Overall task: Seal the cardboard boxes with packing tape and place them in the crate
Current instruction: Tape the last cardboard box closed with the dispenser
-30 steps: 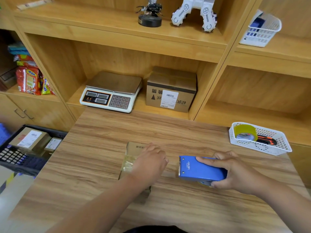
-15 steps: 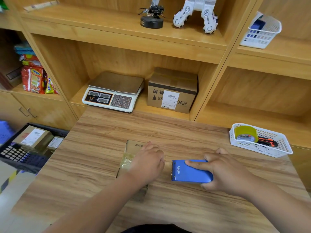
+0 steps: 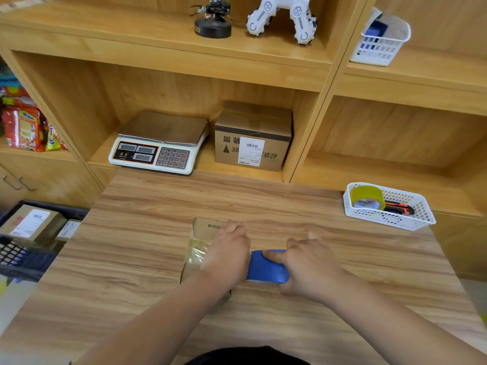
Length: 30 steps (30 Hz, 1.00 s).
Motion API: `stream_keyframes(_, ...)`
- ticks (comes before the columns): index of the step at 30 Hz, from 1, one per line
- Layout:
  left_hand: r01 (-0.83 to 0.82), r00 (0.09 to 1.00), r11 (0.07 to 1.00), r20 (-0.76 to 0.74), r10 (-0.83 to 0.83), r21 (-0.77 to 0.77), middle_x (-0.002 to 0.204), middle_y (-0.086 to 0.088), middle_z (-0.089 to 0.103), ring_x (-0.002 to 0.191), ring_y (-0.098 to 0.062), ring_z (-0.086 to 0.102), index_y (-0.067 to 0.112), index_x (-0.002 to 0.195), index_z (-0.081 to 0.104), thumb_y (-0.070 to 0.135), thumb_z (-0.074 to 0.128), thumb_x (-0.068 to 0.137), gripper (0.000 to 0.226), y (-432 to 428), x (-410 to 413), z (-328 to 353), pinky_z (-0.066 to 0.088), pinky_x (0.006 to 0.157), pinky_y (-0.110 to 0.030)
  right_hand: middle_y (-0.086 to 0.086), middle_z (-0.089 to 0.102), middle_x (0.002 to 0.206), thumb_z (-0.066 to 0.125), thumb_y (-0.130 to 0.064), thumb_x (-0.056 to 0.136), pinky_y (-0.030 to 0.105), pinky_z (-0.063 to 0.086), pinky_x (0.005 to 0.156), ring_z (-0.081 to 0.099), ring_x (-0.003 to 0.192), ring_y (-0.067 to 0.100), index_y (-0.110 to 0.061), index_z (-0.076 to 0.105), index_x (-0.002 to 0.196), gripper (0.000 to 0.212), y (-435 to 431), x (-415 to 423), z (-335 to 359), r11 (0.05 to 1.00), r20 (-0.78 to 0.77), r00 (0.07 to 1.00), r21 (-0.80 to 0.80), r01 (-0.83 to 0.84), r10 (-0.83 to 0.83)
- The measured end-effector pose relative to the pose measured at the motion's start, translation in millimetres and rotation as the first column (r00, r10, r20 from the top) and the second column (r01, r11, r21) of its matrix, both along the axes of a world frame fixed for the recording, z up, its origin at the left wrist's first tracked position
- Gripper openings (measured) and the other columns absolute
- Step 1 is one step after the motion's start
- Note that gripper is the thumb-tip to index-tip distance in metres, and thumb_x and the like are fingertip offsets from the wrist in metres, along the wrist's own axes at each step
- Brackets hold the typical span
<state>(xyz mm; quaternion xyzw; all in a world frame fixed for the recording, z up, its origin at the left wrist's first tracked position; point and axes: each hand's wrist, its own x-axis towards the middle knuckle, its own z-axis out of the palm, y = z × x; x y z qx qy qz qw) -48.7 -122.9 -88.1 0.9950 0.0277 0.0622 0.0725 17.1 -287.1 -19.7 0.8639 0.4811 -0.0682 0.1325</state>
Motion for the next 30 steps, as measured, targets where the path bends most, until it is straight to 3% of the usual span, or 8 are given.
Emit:
stream_keyframes(3, -0.009, 1.000, 1.000, -0.009, 0.009, 0.024, 0.117, -0.003, 0.052, 0.126, -0.020, 0.029, 0.014, 0.098, 0.065, 0.020, 0.046, 0.087, 0.023, 0, 1, -2, 0.018, 0.110, -0.024, 0.003, 0.056, 0.093, 0.047, -0.061, 0.074, 0.040, 0.019, 0.079, 0.055, 0.081, 0.025, -0.044, 0.044, 0.133, 0.061, 4, -3, -4, 1.000, -0.009, 1.000, 0.013, 0.014, -0.013)
stream_keyframes(6, -0.001, 1.000, 0.999, 0.006, 0.001, 0.039, 0.114, -0.003, 0.053, 0.126, -0.021, 0.030, 0.013, 0.098, 0.066, 0.021, 0.046, 0.087, 0.024, 0, 1, -2, 0.014, 0.109, -0.024, 0.003, 0.056, 0.090, 0.030, -0.068, 0.063, 0.041, 0.018, 0.080, 0.052, 0.073, 0.025, -0.043, 0.049, 0.128, 0.072, 5, -5, -5, 0.999, -0.019, 0.999, 0.033, 0.031, -0.031)
stream_keyframes(10, -0.003, 1.000, 0.999, -0.003, 0.003, 0.045, 0.115, -0.006, 0.053, 0.125, -0.024, 0.032, 0.011, 0.101, 0.064, 0.018, 0.046, 0.087, 0.024, -6, 4, -3, 0.016, 0.109, -0.028, 0.004, 0.059, 0.090, 0.020, -0.070, 0.055, 0.040, 0.022, 0.080, 0.058, 0.080, 0.026, -0.043, 0.052, 0.125, 0.082, 7, -4, -6, 0.998, -0.024, 0.998, 0.038, 0.053, -0.052)
stream_keyframes(15, 0.002, 1.000, 1.000, 0.030, -0.002, -0.007, 0.112, -0.006, 0.055, 0.125, -0.024, 0.034, 0.010, 0.100, 0.066, 0.020, 0.047, 0.088, 0.025, 0, 0, -4, 0.018, 0.110, -0.028, 0.003, 0.056, 0.091, 0.055, -0.044, 0.073, 0.038, 0.028, 0.082, 0.058, 0.081, 0.027, -0.037, 0.057, 0.117, 0.045, -5, 8, -26, 0.996, 0.006, 0.998, -0.051, 0.069, -0.069)
stream_keyframes(20, -0.008, 0.996, 0.990, 0.083, 0.020, -0.141, 0.095, -0.008, 0.062, 0.121, -0.026, 0.044, 0.008, 0.081, 0.068, 0.008, 0.051, 0.082, 0.017, 11, -5, -1, 0.022, 0.108, -0.024, 0.009, 0.055, 0.111, 0.057, -0.062, 0.080, 0.036, 0.034, 0.085, 0.057, 0.096, 0.028, -0.036, 0.033, 0.144, 0.073, -36, 27, -69, 0.962, 0.027, 0.964, -0.053, 0.267, -0.266)
stream_keyframes(22, 0.004, 0.995, 0.982, 0.096, 0.014, -0.189, 0.093, -0.005, 0.063, 0.121, -0.023, 0.044, 0.010, 0.077, 0.067, 0.007, 0.050, 0.083, 0.019, 15, -7, 0, 0.017, 0.105, -0.017, 0.013, 0.055, 0.108, 0.064, -0.047, 0.083, 0.037, 0.041, 0.083, 0.057, 0.094, 0.030, -0.030, 0.035, 0.145, 0.071, -49, 30, -87, 0.956, 0.139, 0.946, 0.037, 0.291, -0.294)
stream_keyframes(26, 0.001, 0.993, 0.956, 0.116, 0.035, -0.294, 0.097, -0.001, 0.064, 0.125, -0.018, 0.041, 0.014, 0.076, 0.065, 0.008, 0.051, 0.086, 0.019, 23, -11, 3, 0.010, 0.107, -0.012, 0.010, 0.035, 0.127, 0.040, -0.013, 0.091, 0.035, 0.036, 0.094, 0.045, 0.112, 0.028, -0.026, -0.006, 0.151, 0.077, -71, 32, -115, 0.859, 0.015, 0.869, -0.149, 0.491, -0.494)
stream_keyframes(30, 0.003, 0.995, 0.943, 0.092, 0.029, -0.332, 0.105, 0.003, 0.063, 0.130, -0.011, 0.035, 0.019, 0.081, 0.064, 0.013, 0.049, 0.091, 0.019, 24, -13, 5, 0.004, 0.115, -0.019, 0.009, 0.031, 0.128, 0.041, -0.007, 0.091, 0.031, 0.043, 0.085, 0.051, 0.105, 0.026, -0.032, -0.003, 0.152, 0.078, -73, 28, -127, 0.822, -0.092, 0.820, -0.152, 0.549, -0.565)
